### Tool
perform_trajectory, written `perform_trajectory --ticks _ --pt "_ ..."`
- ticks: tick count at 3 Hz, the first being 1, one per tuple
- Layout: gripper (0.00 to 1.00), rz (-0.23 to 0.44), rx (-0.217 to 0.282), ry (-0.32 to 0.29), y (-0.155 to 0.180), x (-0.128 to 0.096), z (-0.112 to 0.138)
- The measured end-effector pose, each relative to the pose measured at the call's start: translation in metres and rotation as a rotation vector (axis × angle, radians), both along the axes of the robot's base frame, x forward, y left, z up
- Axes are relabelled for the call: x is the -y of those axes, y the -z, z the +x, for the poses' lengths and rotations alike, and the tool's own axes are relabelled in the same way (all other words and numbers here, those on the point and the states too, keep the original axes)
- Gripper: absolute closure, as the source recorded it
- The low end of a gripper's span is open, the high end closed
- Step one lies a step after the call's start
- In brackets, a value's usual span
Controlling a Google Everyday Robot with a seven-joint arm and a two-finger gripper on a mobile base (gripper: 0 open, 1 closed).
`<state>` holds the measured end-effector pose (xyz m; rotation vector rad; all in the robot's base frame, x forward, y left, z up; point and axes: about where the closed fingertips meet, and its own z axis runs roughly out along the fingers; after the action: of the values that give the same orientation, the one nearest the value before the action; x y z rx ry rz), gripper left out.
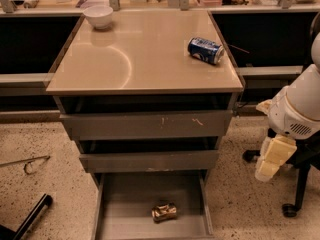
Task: Pick orange can from bottom drawer and place on counter
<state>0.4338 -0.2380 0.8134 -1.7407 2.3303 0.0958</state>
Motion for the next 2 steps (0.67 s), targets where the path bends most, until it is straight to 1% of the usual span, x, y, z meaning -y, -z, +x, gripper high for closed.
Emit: perform_trajectory --ticks 1,2 --pt "0.0 0.0 0.0 0.0 0.0 0.0 0.0" --pt "0.0 0.047 -0.001 -0.013 0.036 -0.006 0.006"
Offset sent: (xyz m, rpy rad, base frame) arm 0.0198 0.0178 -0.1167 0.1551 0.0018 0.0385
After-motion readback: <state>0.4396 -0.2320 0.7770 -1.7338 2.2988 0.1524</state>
